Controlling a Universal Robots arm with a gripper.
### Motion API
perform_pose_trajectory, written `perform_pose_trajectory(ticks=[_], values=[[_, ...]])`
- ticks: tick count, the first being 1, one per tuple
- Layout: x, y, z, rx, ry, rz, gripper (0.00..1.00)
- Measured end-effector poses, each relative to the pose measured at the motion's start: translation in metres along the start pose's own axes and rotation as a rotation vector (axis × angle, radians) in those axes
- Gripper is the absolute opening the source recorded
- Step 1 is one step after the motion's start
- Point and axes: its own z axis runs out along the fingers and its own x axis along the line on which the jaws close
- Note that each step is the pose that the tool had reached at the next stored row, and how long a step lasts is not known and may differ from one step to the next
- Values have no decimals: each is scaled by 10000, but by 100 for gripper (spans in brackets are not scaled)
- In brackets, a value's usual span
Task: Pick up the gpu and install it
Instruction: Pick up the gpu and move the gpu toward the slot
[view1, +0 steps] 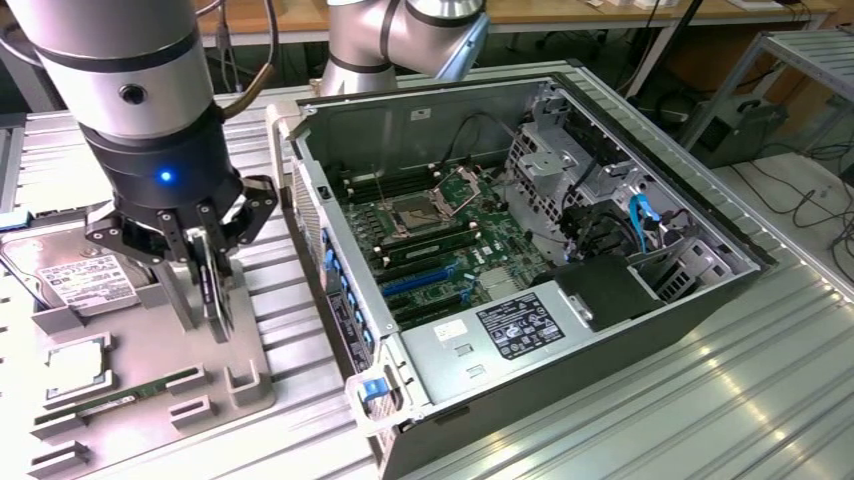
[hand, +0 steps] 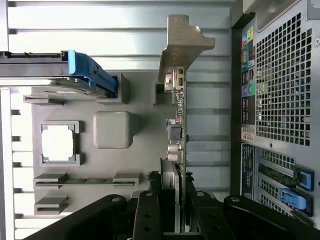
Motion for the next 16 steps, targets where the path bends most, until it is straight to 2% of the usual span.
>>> perform_pose_trajectory(ticks=[6,16], values=[[-1,4,-112,0,0,0,27],[-4,13,-382,0,1,0,27]])
